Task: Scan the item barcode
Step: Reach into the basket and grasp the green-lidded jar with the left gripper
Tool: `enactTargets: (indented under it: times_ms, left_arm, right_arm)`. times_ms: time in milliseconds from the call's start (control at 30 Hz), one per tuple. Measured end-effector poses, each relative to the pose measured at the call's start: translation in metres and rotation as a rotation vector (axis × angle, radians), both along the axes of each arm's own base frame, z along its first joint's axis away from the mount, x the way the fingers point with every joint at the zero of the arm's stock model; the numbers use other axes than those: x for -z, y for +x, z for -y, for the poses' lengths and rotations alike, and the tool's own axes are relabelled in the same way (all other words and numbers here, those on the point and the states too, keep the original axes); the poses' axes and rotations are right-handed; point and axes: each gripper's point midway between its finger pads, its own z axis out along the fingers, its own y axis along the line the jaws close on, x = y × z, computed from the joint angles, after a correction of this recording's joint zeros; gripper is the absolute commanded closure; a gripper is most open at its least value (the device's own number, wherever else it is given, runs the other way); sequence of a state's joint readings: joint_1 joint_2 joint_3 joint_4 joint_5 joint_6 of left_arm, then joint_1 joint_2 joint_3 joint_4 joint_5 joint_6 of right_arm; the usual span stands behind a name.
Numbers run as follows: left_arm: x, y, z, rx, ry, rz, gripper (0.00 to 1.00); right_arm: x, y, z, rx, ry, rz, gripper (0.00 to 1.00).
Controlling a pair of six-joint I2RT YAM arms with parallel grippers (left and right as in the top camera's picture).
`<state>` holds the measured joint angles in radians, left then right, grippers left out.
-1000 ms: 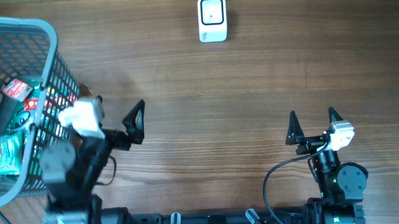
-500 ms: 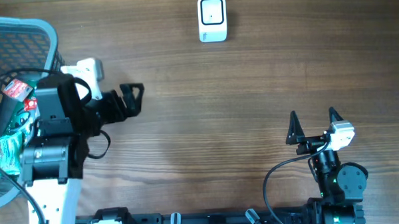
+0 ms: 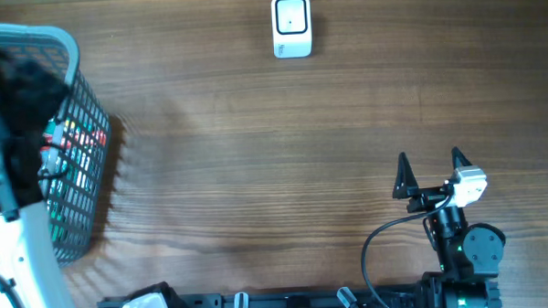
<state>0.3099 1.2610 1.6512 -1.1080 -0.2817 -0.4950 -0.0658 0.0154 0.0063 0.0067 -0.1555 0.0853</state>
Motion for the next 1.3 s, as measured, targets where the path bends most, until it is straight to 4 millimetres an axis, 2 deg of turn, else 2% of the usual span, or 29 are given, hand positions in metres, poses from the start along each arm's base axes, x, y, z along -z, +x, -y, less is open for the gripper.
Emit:
enactTargets:
  times_ms: [33, 67, 100, 167, 233, 300, 367, 500, 600, 733, 900, 1300]
  left_arm:
    - [-0.003, -0.007, -0.015, -0.059, 0.002, 0.010, 0.00]
    - [-0.004, -0.010, -0.018, -0.078, 0.001, 0.012, 0.00]
    - [-0.007, -0.030, -0.049, -0.193, -0.009, 0.029, 0.00]
    - [0.000, -0.051, -0.069, -0.297, -0.064, 0.028, 0.00]
    - [0.014, -0.071, -0.088, -0.406, -0.126, -0.001, 0.00]
    - [0.032, -0.077, -0.094, -0.461, -0.193, -0.041, 0.00]
    - [0.063, -0.079, -0.106, -0.522, -0.285, -0.120, 0.00]
    - [0.114, -0.078, -0.111, -0.566, -0.409, -0.287, 0.00]
    - [0.137, -0.079, -0.109, -0.590, -0.473, -0.365, 0.00]
    - [0.155, -0.084, -0.103, -0.611, -0.533, -0.448, 0.00]
    - [0.166, -0.090, -0.097, -0.617, -0.558, -0.494, 0.00]
    - [0.225, -0.114, -0.087, -0.655, -0.624, -0.594, 0.00]
  right_arm:
    - [0.000, 0.000, 0.000, 0.000, 0.000, 0.000, 0.00]
    - [0.000, 0.000, 0.000, 0.000, 0.000, 0.000, 0.00]
    - [0.000, 0.000, 0.000, 0.000, 0.000, 0.000, 0.00]
    - [0.000, 0.000, 0.000, 0.000, 0.000, 0.000, 0.00]
    - [0.000, 0.000, 0.000, 0.000, 0.000, 0.000, 0.00]
    - [0.000, 0.000, 0.000, 0.000, 0.000, 0.000, 0.00]
    - [0.000, 0.000, 0.000, 0.000, 0.000, 0.000, 0.00]
    - [0.000, 0.000, 0.000, 0.000, 0.000, 0.000, 0.00]
    - [0.000, 0.000, 0.000, 0.000, 0.000, 0.000, 0.00]
    - [0.000, 0.000, 0.000, 0.000, 0.000, 0.000, 0.00]
    - [0.000, 0.000, 0.000, 0.000, 0.000, 0.000, 0.00]
    - [0.000, 0.000, 0.000, 0.000, 0.000, 0.000, 0.00]
